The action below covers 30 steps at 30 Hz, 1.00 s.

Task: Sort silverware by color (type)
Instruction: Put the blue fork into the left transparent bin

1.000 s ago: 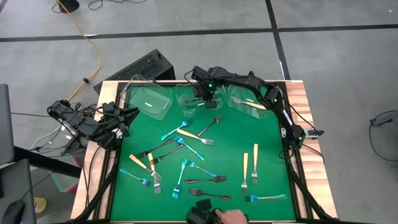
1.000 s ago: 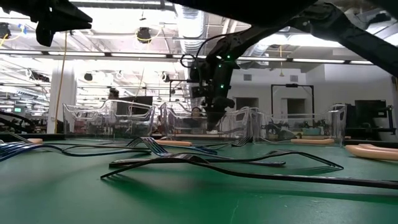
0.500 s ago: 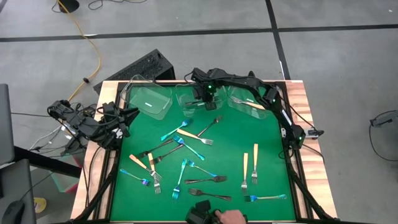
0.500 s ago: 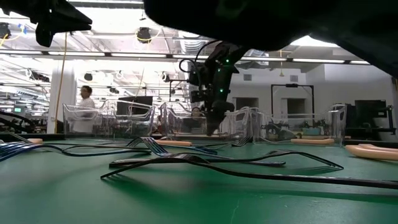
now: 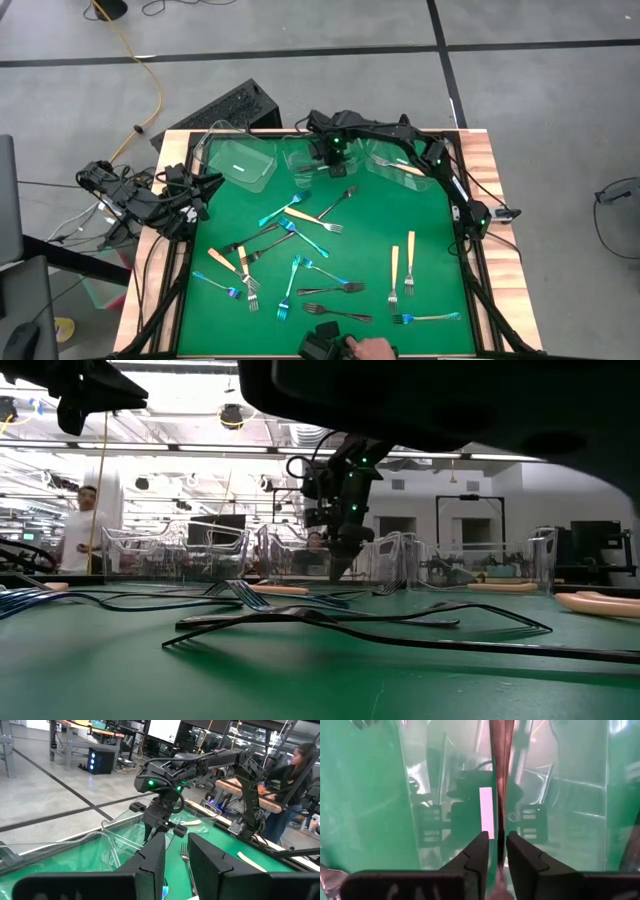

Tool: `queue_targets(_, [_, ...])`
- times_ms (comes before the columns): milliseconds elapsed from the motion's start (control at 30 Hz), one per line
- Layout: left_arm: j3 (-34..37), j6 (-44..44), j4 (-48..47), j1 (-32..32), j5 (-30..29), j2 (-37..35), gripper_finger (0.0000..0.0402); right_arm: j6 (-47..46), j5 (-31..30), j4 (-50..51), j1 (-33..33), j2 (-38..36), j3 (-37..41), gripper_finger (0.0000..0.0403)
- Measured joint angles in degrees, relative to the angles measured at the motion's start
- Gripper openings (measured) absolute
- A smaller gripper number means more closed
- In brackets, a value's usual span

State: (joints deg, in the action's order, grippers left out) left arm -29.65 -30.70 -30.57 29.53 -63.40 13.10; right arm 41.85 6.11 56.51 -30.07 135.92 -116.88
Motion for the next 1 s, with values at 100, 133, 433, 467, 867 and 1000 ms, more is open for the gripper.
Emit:
queue_targets(100, [0.00,-0.02,0.02,-0.01,0.01,0.00,0.0069,0.02,0.00,-0.04,0.02,0.00,0.00,0.0113])
queue_targets(133, [0.00,-0.02,0.02,-0.01,0.00,0.00,0.0069,0.02,-0.02,-0.15,0.02,0.00,0.00,0.0118])
queue_targets(433, [0.00,-0.68,0.21,-0.01,0.04,0.00,0.0069,1.09,-2.98,6.39,0.06,0.00,-9.16,0.0154])
queue_targets(467, [0.00,-0.68,0.28,-0.01,0.04,0.00,0.0069,1.09,-3.02,7.84,0.17,0.00,-11.27,0.0157])
queue_targets(867, [0.00,-0.77,0.57,-0.01,0.49,0.02,0.0069,-19.76,-1.62,7.81,8.14,-7.63,-16.09,0.0159])
queue_targets(1000, [0.00,-1.91,0.52,0.01,1.70,0.02,0.0069,-33.43,-1.54,8.80,13.45,-7.34,-15.90,0.0159])
